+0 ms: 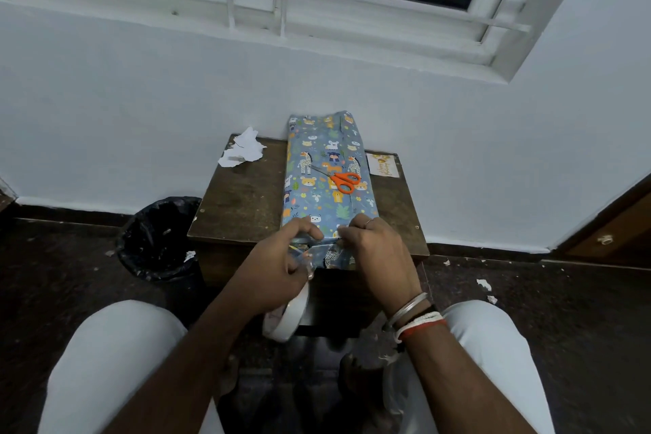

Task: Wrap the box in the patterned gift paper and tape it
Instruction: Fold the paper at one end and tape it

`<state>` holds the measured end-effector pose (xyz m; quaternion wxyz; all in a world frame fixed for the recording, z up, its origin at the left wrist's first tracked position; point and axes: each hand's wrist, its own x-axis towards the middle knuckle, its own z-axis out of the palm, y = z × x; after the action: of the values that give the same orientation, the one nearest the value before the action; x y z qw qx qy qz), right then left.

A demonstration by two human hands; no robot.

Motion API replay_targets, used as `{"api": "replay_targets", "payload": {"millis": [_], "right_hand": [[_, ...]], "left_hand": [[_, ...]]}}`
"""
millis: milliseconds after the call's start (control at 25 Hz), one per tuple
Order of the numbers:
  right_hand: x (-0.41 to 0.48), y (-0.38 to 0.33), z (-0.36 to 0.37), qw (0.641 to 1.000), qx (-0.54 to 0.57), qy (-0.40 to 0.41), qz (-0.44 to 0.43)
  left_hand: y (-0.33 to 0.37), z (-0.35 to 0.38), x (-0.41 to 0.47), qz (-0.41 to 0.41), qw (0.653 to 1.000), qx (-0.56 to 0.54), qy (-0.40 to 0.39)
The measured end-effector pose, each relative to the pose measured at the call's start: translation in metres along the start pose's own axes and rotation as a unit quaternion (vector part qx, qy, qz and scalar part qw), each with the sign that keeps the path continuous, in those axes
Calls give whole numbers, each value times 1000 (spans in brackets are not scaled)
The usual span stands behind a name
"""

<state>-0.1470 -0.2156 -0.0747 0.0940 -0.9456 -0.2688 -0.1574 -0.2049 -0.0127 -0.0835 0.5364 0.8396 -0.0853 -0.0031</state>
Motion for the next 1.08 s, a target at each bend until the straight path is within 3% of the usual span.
{"api": "replay_targets", "payload": {"millis": [120, 200, 280, 360, 520, 640, 880, 1080], "right_hand": [[0, 8, -1, 999, 45, 15, 4], [-2, 10, -8, 988, 141, 52, 41], [-5, 5, -23, 948, 292, 49, 116], [-7, -4, -35, 900, 408, -25, 154], [-7, -13, -39, 843, 504, -99, 160], [-3, -12, -46, 853, 492, -97, 143], [29, -21, -59, 897, 425, -55, 106], [22, -18, -43, 907, 413, -25, 82]], "left_hand": [[7, 3, 2, -29, 990, -135, 31], [17, 6, 5, -20, 982, -180, 60], [23, 9, 7, -12, 978, -195, 78], [25, 11, 9, 6, 980, -177, 87], [27, 17, 11, 40, 985, -146, 84], [28, 19, 10, 49, 986, -141, 79], [40, 11, 20, 40, 964, -250, 78], [37, 8, 19, 19, 963, -262, 57]]}}
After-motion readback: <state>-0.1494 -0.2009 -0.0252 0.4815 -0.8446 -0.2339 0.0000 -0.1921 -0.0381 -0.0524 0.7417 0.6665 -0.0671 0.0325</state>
